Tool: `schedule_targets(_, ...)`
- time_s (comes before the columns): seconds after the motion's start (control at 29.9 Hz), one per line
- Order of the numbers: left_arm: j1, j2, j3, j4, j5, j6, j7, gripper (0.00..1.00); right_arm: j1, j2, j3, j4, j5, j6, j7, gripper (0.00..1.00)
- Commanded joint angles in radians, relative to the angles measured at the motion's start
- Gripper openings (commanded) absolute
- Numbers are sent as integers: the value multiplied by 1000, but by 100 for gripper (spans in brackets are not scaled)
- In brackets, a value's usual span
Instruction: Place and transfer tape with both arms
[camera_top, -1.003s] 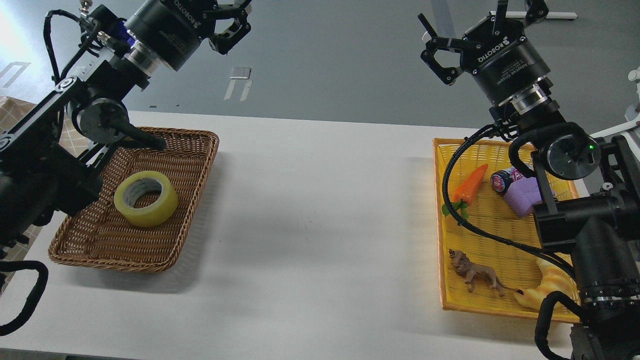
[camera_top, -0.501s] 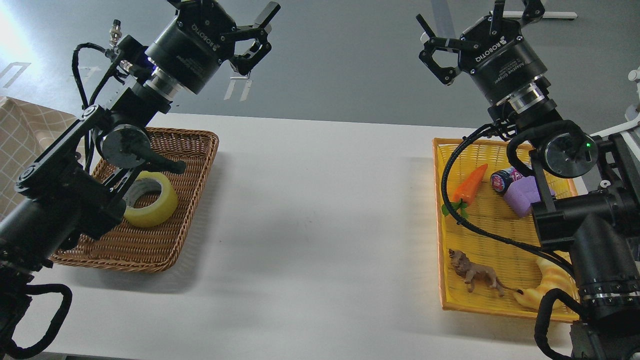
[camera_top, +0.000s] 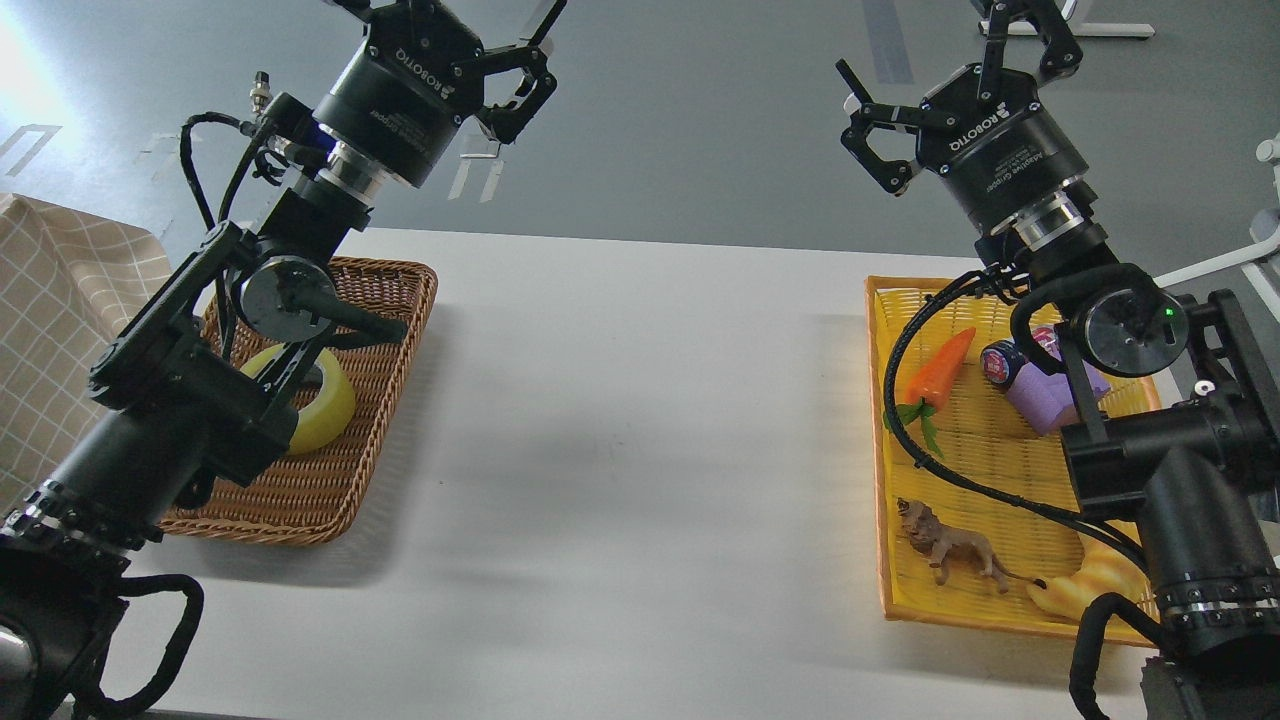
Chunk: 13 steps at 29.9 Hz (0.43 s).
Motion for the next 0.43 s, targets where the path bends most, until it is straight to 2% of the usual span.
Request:
schedule_targets(0.0, -1, -2, -1, 23, 0, -1, 0, 98, -2, 0, 0, 1, 1, 0, 0, 100)
schedule_targets(0.4, -9, -2, 1, 40, 2, 0, 2, 98, -13, 0, 5, 5, 3, 0, 2, 100)
